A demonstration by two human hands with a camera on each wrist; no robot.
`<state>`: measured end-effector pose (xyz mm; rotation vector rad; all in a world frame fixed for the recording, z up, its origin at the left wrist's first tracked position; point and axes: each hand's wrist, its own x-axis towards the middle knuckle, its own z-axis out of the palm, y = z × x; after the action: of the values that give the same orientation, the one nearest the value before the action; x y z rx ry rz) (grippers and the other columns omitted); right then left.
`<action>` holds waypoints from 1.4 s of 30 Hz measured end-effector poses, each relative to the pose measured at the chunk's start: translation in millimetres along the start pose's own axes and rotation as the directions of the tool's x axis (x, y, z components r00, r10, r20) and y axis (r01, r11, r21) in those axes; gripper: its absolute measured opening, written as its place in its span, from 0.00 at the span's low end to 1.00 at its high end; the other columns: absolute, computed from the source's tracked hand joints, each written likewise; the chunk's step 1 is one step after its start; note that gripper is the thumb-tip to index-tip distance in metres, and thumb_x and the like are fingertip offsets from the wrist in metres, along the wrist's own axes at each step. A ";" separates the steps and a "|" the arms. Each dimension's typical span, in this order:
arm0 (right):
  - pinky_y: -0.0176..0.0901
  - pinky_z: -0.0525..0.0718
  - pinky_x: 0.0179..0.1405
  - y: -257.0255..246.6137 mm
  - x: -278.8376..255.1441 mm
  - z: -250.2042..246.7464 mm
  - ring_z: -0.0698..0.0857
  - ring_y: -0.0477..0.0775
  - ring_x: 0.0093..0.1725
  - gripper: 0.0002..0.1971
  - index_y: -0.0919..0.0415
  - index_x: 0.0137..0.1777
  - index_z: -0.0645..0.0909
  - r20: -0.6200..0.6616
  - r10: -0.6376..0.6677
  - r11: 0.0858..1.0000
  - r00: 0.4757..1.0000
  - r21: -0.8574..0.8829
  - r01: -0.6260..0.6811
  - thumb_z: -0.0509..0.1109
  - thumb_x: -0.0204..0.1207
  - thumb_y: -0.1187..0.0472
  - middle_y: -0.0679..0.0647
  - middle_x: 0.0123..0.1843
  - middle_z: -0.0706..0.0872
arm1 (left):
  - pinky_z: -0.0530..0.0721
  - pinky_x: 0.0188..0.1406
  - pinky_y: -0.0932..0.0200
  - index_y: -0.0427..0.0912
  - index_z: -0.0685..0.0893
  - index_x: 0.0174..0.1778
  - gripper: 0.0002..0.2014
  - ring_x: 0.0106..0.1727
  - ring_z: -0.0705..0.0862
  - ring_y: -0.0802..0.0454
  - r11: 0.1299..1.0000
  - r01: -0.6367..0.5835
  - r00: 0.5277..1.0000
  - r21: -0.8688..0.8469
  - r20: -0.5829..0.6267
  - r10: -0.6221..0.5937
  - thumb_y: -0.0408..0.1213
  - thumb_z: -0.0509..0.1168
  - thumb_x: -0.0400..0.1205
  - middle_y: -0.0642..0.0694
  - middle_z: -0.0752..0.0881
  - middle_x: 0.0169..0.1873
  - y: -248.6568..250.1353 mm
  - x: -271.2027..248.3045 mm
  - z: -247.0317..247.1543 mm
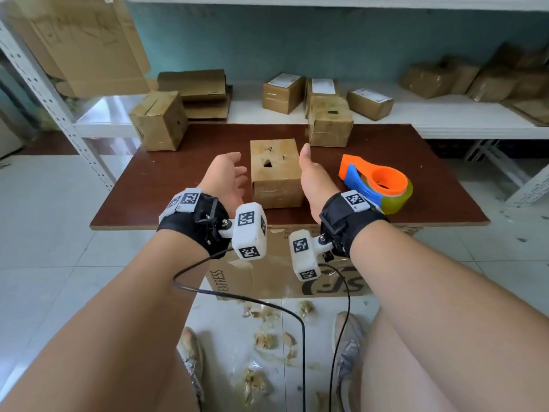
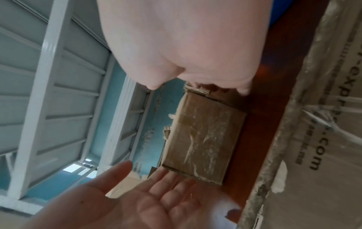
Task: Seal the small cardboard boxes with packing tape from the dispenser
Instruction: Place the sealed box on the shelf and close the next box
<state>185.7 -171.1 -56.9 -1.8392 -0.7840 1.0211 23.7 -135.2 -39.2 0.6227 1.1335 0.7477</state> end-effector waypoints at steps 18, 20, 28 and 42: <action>0.48 0.72 0.82 31.8 -1.6 -22.7 0.72 0.52 0.85 0.48 0.43 0.93 0.55 0.217 -0.290 0.896 0.932 -0.280 0.345 0.74 0.79 0.33 0.48 0.89 0.70 | 0.77 0.61 0.58 0.47 0.63 0.93 0.36 0.79 0.80 0.47 0.832 -0.274 0.899 0.482 -0.180 0.400 0.35 0.70 0.89 0.47 0.76 0.84 -9.5 -2.1 -11.5; 0.46 0.69 0.83 29.2 -1.3 -25.3 0.68 0.51 0.88 0.44 0.44 0.94 0.52 0.263 -0.291 0.876 0.920 -0.313 0.366 0.70 0.85 0.36 0.46 0.91 0.66 | 0.72 0.66 0.60 0.46 0.66 0.92 0.35 0.79 0.76 0.52 0.822 -0.374 0.851 0.429 -0.193 0.488 0.37 0.71 0.90 0.52 0.78 0.80 4.1 1.0 -15.3; 0.43 0.68 0.80 25.7 2.7 -13.2 0.71 0.57 0.87 0.24 0.47 0.90 0.68 0.177 -0.419 0.786 0.891 -0.422 0.453 0.54 0.96 0.52 0.51 0.88 0.73 | 0.93 0.61 0.47 0.49 0.91 0.62 0.12 0.56 0.91 0.50 0.822 -0.303 0.895 0.482 -0.153 0.420 0.35 0.76 0.84 0.46 0.92 0.56 1.0 23.4 -37.7; 0.36 0.75 0.69 22.1 -7.7 -7.3 0.83 0.48 0.75 0.35 0.54 0.74 0.87 0.057 -0.467 0.833 0.882 -0.306 0.461 0.84 0.72 0.36 0.49 0.75 0.87 | 0.93 0.62 0.41 0.44 0.88 0.71 0.17 0.57 0.92 0.41 0.617 -0.319 0.833 0.719 -0.098 0.544 0.45 0.73 0.88 0.43 0.92 0.57 -6.1 29.6 -36.8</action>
<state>190.9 -189.6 -72.1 -1.7768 -1.3658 0.5828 -3.0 -113.1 -72.0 1.5042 1.5930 0.8578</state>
